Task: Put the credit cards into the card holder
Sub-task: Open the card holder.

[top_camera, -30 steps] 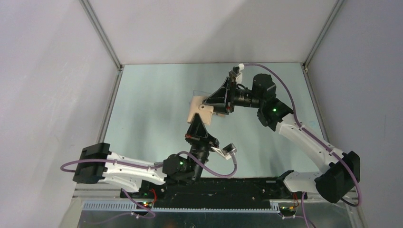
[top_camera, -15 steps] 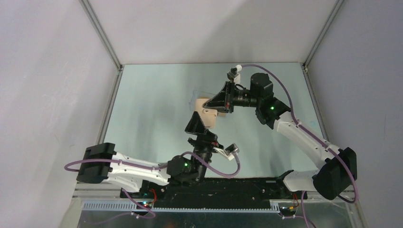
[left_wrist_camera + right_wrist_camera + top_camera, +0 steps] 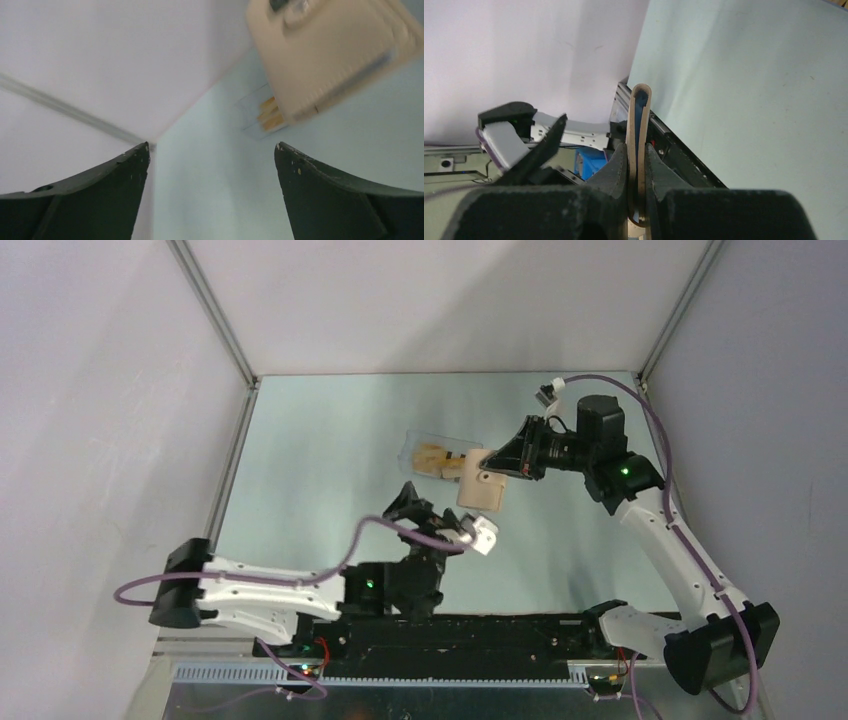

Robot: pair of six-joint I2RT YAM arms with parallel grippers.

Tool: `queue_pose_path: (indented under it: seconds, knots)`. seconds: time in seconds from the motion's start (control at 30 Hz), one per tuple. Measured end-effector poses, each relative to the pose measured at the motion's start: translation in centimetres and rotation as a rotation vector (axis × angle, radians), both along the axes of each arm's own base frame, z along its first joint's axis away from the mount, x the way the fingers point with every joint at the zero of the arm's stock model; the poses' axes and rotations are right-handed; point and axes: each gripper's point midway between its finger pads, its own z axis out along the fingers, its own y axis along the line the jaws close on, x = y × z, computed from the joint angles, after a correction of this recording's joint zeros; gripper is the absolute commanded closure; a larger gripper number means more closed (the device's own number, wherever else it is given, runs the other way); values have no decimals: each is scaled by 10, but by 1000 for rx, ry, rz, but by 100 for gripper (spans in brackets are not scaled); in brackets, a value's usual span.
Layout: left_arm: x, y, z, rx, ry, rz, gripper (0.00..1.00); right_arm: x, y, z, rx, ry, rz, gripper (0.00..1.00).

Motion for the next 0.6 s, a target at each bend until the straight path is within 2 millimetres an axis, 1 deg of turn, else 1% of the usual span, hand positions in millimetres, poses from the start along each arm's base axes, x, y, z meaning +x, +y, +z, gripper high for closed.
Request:
queue_pose_path:
  seconds: [0.07,0.13,0.3,0.37,0.43,0.5,0.6]
  knots:
    - [6,-8,9,-137,59,-66,2,-3,-3,-4,-18,-11,15,100]
    - [14,-5,12,-270,132,-125,2,-8,-5,-6,-23,-27,40,100]
    - [27,2,-5,-585,394,-267,2,-20,-7,-12,-20,-53,104,100]
    - [27,4,-15,-723,519,-310,2,-25,-9,-15,-11,-62,127,100]
    - [26,7,-20,-870,637,-343,2,-30,-11,-18,1,-69,146,100]
    - [22,3,-22,-1001,749,-391,2,-34,-11,-19,22,-82,164,100]
    - [9,-13,-23,-1195,918,-509,2,-38,-9,-18,52,-100,192,100]
